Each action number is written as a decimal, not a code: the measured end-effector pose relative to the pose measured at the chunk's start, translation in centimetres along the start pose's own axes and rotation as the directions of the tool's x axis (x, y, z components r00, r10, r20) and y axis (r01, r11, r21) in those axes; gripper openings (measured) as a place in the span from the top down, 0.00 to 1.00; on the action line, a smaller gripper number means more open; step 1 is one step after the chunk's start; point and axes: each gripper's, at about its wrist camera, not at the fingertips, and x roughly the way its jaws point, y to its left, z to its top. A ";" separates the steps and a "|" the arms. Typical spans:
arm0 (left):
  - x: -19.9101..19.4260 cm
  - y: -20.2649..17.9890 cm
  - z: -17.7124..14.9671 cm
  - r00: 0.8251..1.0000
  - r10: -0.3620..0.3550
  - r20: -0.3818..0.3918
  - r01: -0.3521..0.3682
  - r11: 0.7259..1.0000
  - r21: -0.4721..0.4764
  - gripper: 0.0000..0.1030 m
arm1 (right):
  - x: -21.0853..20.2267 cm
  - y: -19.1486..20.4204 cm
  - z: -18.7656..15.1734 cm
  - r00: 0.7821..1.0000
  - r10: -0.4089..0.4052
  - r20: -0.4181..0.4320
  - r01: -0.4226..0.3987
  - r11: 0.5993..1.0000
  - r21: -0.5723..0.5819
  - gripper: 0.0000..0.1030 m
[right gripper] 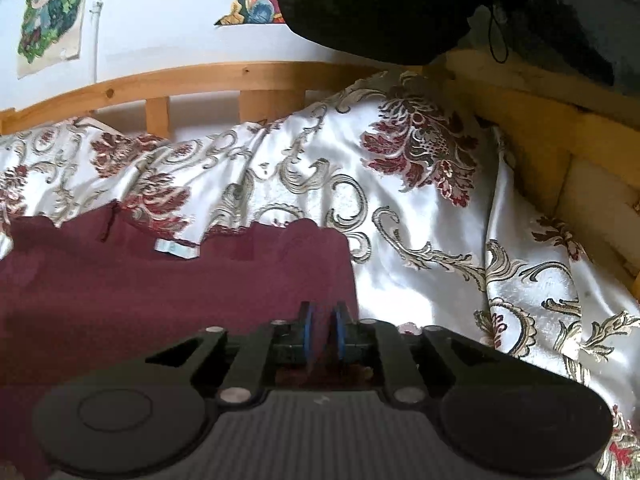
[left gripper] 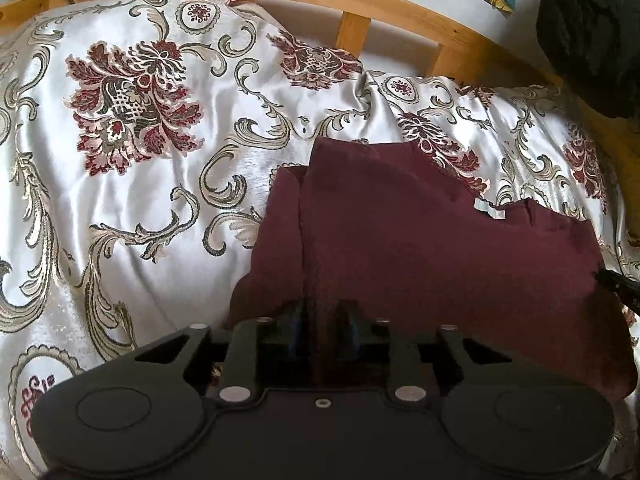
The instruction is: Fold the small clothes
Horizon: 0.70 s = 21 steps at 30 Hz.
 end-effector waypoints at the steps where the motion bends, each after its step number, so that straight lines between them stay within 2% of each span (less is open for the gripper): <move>1: -0.1 -0.1 0.0 1.000 0.002 -0.005 -0.002 1.000 -0.006 0.55 | -0.4 0.0 0.0 1.000 0.008 0.002 -0.008 1.000 0.004 0.72; 2: -0.3 -0.1 0.0 1.000 0.005 -0.008 -0.005 1.000 -0.013 0.45 | -0.9 0.1 0.0 1.000 0.018 0.005 -0.018 1.000 0.004 0.61; 3: -0.5 -0.1 -0.1 1.000 0.007 -0.007 -0.007 1.000 -0.020 0.40 | -1.4 0.2 0.0 1.000 0.027 0.011 -0.027 1.000 0.003 0.53; 5: -1.0 -0.3 -0.2 1.000 0.028 0.005 -0.028 0.999 -0.028 0.24 | -2.5 0.6 0.0 0.998 0.053 0.022 -0.052 0.998 -0.018 0.45; 7: -1.6 -0.5 -0.3 0.999 0.047 0.020 -0.046 0.999 -0.027 0.17 | -3.6 1.3 0.0 0.997 0.068 0.036 -0.066 0.997 -0.050 0.32; 9: -2.2 -0.6 -0.4 0.998 0.040 0.038 -0.039 0.999 -0.036 0.10 | -4.5 2.2 0.0 0.994 0.102 0.039 -0.099 0.993 -0.071 0.12; 11: -2.9 -0.5 -0.6 0.998 0.009 0.056 -0.006 0.998 -0.057 0.02 | -5.2 3.2 -0.2 0.989 0.145 0.040 -0.140 0.986 -0.094 0.02; 13: -3.5 -0.5 -0.7 0.997 -0.008 0.070 0.013 0.997 -0.071 0.02 | -5.9 4.4 -0.3 0.987 0.158 0.036 -0.152 0.980 -0.126 0.01; 17: -4.5 -0.9 -1.1 0.997 0.006 0.081 0.000 0.998 -0.065 0.01 | -6.9 6.8 -0.7 0.985 0.169 0.013 -0.165 0.972 -0.166 0.01; 19: -4.9 -0.9 -1.4 0.997 0.009 0.082 -0.004 0.998 -0.061 0.01 | -7.1 7.4 -1.0 0.977 0.211 -0.022 -0.212 0.970 -0.121 0.01; 21: -5.1 -0.7 -1.8 0.997 0.012 0.078 -0.008 0.999 -0.052 0.01 | -6.6 7.6 -1.4 0.955 0.284 -0.085 -0.286 0.958 -0.012 0.00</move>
